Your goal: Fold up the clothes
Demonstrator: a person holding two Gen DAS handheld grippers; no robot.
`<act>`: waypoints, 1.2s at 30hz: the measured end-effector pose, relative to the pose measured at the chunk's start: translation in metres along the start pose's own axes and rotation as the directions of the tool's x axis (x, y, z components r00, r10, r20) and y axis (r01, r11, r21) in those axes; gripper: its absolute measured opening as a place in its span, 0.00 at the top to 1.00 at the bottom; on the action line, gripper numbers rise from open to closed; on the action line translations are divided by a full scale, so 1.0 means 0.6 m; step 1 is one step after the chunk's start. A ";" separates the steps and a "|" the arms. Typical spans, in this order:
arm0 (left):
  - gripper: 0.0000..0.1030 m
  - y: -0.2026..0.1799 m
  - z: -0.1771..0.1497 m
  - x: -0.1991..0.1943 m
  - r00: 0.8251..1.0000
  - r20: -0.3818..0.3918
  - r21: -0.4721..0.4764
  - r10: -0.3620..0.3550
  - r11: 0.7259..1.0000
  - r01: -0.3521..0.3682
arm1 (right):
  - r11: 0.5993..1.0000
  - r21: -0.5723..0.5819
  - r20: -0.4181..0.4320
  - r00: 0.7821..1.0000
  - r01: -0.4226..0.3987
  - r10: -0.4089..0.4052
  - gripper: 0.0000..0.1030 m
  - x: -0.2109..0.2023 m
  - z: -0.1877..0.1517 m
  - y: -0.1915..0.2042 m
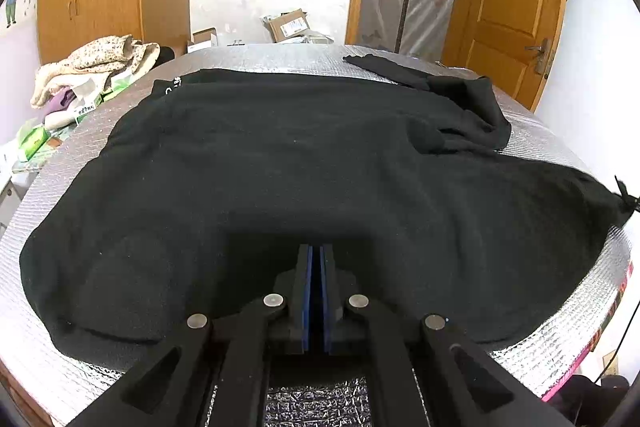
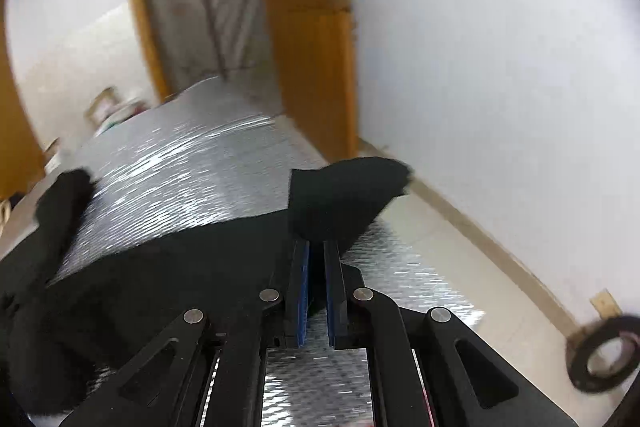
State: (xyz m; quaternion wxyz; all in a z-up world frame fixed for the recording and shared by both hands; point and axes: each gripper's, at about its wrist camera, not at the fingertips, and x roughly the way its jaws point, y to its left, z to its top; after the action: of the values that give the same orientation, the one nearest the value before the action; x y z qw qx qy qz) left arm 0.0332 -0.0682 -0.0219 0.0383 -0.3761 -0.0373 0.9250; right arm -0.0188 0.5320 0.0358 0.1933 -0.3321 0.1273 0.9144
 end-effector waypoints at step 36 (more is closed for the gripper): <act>0.75 0.240 -0.056 -0.124 0.956 0.049 -0.448 0.291 0.862 -0.239 | 0.729 -0.396 -0.227 0.829 -0.558 0.511 0.74 -0.098 -0.123 0.272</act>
State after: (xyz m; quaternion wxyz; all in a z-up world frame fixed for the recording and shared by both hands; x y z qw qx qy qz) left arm 0.1034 -0.2175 -0.0086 -0.1768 -0.3229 -0.1939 0.9093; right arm -0.0077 0.3439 0.0364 -0.1663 -0.3629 0.0141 0.9168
